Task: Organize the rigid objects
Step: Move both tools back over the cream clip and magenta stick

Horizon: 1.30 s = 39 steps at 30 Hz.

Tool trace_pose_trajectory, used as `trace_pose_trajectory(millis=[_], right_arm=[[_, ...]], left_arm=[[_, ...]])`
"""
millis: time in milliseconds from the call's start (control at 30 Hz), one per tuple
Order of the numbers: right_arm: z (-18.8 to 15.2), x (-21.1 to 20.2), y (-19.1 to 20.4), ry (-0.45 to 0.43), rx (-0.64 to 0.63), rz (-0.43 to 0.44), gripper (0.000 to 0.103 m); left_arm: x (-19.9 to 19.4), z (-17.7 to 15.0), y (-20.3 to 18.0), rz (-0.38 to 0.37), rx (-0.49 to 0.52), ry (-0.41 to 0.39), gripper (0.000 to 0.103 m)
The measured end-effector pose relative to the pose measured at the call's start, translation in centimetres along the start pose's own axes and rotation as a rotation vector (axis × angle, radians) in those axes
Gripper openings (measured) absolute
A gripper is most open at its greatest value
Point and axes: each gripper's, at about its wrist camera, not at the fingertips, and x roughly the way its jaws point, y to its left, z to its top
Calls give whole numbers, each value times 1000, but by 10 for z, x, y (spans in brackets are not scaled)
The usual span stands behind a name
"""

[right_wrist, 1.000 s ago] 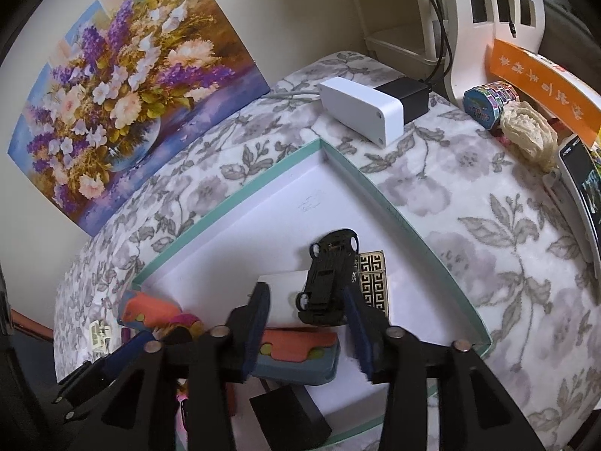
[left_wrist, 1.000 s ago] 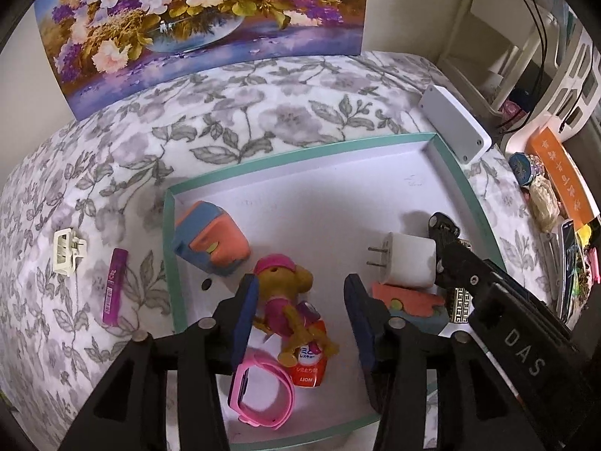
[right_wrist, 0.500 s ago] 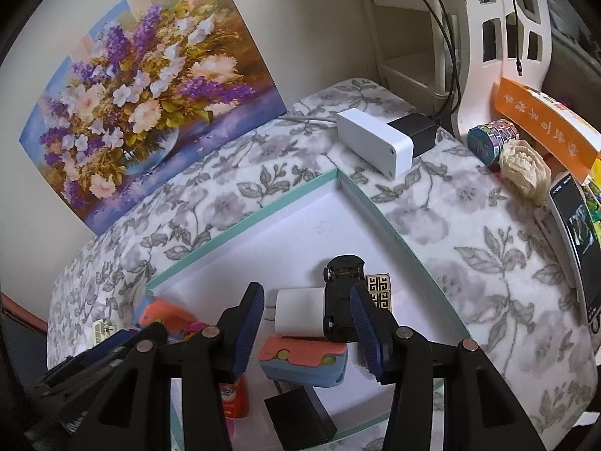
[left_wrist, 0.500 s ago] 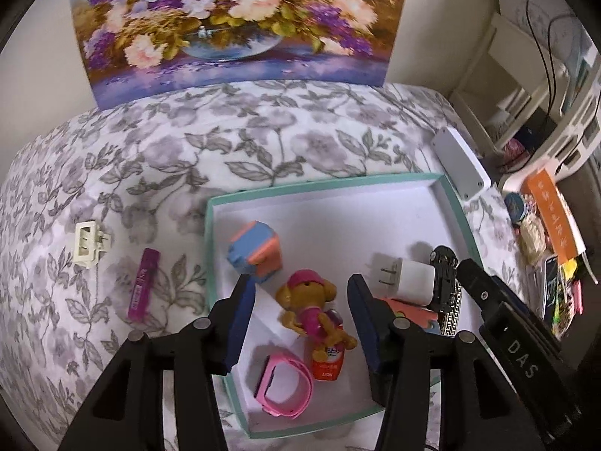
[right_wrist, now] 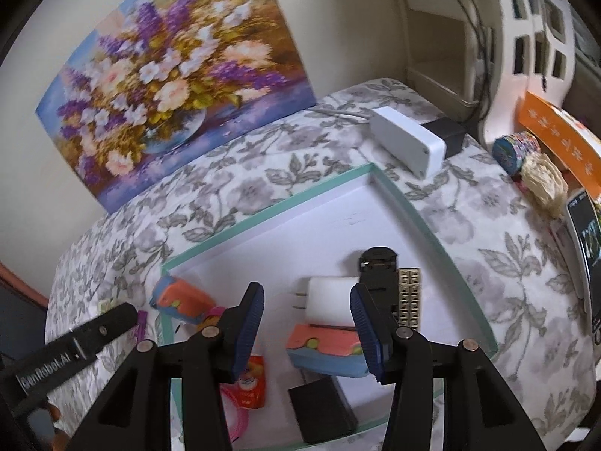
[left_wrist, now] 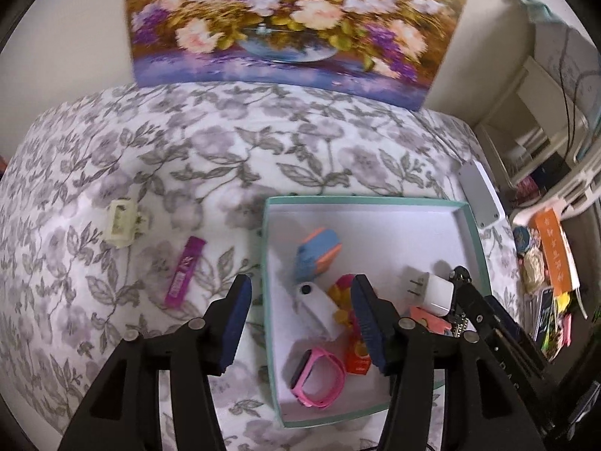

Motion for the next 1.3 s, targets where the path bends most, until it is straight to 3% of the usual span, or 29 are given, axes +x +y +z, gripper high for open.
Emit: trace_pose_trajectory(millis=[400,533,600,1067,1167,1233,1300], right_arm=[[-13,-4,44,-6,-143,-8,74],[-16,-4,56,-8,-171,0,76],[-17,-4,62,-7,-184,0,76],[-28,-13,108,-37,-279,37,77],[-35,-9,122,-29,-327,34,83],[-40,-6,129,-18,-347,38,85],[-44,-3,136,-6,-364,39,87]], left_arm=[[-9,-1,78,38,-187,15,61],[-4,-1,106,67,-254,36,66],[-4,0,120,83,-278,37,76],[-13,1,174,130,-390,4,77],[-9,0,178,141,-393,14,78],[-8,0,180,145,-393,17,90],[-8,0,183,147,-392,11,93]])
